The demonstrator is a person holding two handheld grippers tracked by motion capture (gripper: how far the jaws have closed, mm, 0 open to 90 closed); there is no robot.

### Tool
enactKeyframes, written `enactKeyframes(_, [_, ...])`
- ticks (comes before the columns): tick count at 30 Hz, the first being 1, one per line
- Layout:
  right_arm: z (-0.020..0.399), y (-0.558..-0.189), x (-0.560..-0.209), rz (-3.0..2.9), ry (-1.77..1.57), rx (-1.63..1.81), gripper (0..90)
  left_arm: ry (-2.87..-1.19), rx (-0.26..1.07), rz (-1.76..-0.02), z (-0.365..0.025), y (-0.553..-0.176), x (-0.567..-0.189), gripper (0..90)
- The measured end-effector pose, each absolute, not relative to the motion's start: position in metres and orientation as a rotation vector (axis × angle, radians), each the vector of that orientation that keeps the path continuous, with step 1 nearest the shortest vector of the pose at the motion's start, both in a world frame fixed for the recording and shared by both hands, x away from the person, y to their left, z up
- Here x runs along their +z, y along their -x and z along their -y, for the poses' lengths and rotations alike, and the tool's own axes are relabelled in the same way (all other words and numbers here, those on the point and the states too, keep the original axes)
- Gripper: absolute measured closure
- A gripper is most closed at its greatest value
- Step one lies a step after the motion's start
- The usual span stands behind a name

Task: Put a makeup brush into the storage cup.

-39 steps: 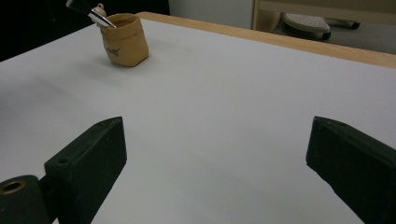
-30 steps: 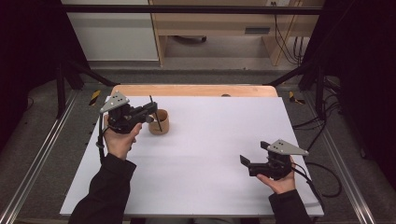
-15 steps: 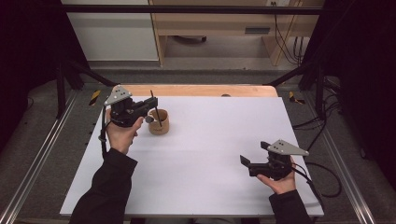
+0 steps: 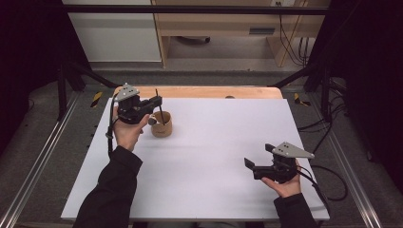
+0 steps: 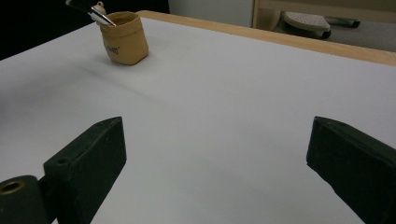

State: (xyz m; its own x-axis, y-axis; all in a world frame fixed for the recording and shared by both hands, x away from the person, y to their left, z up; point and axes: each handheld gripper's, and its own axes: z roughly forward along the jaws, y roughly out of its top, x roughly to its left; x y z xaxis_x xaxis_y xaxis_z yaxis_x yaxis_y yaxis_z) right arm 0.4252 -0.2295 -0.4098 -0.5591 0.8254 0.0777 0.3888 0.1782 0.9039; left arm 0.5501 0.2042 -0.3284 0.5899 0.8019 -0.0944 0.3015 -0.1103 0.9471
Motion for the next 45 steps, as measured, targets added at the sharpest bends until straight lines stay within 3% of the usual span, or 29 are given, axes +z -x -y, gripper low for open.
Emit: enactKeyframes(45, [0.228, -0.425, -0.41, -2.03, -1.138, 1.358, 5.4, -1.742, 0.611, -0.998, -0.195, -0.586, -0.361, 85.4])
